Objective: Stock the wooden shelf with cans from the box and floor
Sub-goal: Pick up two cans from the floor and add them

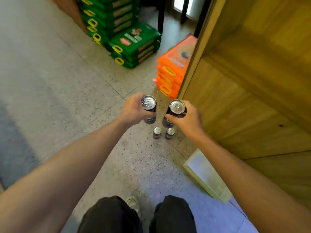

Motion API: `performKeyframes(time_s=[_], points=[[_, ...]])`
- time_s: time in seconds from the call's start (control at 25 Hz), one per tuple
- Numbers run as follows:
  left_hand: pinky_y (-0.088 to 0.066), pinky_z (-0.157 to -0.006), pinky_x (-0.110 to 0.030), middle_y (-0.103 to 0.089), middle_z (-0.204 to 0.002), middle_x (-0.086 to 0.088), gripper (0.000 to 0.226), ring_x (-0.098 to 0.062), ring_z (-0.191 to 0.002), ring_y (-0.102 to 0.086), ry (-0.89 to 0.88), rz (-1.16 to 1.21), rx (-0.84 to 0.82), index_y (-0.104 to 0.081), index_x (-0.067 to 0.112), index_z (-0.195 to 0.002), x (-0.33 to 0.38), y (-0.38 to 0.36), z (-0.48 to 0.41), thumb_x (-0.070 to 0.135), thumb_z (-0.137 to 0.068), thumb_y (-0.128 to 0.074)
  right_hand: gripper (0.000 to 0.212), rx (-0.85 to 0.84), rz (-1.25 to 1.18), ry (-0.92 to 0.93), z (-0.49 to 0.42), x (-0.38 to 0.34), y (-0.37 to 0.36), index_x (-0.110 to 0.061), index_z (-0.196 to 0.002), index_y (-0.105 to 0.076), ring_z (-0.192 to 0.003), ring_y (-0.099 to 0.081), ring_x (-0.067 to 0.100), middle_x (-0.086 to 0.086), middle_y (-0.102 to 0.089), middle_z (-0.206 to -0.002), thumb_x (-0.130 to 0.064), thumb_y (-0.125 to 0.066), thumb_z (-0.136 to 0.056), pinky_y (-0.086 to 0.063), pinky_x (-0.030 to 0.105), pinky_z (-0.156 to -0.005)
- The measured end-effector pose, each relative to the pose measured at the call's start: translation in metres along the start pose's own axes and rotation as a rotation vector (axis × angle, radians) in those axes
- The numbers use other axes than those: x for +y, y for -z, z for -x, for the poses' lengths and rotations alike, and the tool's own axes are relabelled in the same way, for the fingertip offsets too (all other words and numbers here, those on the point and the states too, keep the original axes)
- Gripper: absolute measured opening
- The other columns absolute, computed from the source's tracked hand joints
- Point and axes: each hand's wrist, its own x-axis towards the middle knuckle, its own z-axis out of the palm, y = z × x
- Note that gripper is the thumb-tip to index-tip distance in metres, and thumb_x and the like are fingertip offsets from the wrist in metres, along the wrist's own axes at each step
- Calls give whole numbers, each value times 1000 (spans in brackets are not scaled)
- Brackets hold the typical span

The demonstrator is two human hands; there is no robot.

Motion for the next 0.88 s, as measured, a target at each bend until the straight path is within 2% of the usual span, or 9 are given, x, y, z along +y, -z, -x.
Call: performKeyframes(time_s=[0.12, 0.2, 0.32, 0.4, 0.44, 0.56, 0.64, 0.76, 0.88], points=[[-46, -58, -15, -68, -78, 6, 38, 4, -66, -60, -131, -28, -41, -63, 26, -83, 147, 78, 22, 13, -59, -91, 58, 62, 17, 28, 3, -115, 100, -40, -109, -62, -90, -67, -3, -25, -70, -96, -55, -87, -59, -59, 33, -76], [-42, -55, -10, -66, -73, 14, 39, 8, -61, -58, -200, -69, -68, -60, 30, -75, 238, 119, 36, 17, -56, -91, 58, 104, 45, 32, 9, -183, 166, -46, -108, -60, -90, -66, -8, -30, -69, -95, -58, -86, -58, -59, 30, -73], [-49, -60, -21, -69, -78, 11, 40, -2, -70, -65, -262, -126, -149, -64, 28, -81, 345, 156, 50, 22, -54, -93, 55, 126, 63, 16, 21, -256, 247, -53, -104, -58, -91, -64, -12, -35, -67, -93, -61, -85, -57, -60, 30, -73], [-55, -66, -39, -71, -84, 0, 43, -20, -77, -68, -308, -209, -206, -67, 20, -88, 413, 174, 58, 27, -55, -92, 59, 158, 101, -5, 29, -296, 299, -44, -109, -60, -91, -65, -8, -28, -69, -97, -61, -85, -58, -60, 34, -75], [-56, -66, -42, -71, -86, -3, 45, -24, -78, -68, -335, -239, -235, -67, 17, -90, 442, 179, 62, 31, -55, -92, 62, 181, 106, -18, 32, -313, 322, -40, -111, -61, -92, -66, -4, -24, -71, -100, -61, -86, -58, -60, 36, -76], [-50, -55, -31, -68, -82, 3, 46, -18, -75, -66, -457, -272, -268, -66, 17, -89, 510, 180, 66, 34, -56, -92, 62, 263, 82, -29, 38, -344, 375, -41, -109, -63, -91, -67, -5, -25, -71, -98, -62, -86, -56, -61, 35, -75], [-48, -56, -28, -67, -84, 6, 45, -14, -76, -64, -517, -253, -283, -66, 17, -91, 543, 170, 69, 31, -57, -92, 58, 324, 67, -21, 42, -353, 402, -41, -102, -63, -88, -66, -10, -28, -70, -94, -64, -86, -55, -60, 28, -71], [-56, -61, -29, -72, -91, 4, 47, -14, -82, -68, -573, -258, -344, -69, 16, -99, 594, 149, 75, 28, -59, -91, 52, 417, 60, -12, 50, -359, 442, -47, -95, -61, -87, -62, -16, -30, -68, -89, -66, -85, -54, -52, 16, -65], [-61, -71, -39, -74, -99, -1, 50, -20, -92, -70, -635, -289, -408, -69, 15, -104, 647, 113, 80, 27, -60, -90, 43, 468, 46, -16, 64, -351, 492, -60, -89, -58, -88, -60, -21, -45, -64, -91, -67, -84, -55, -45, 5, -60]])
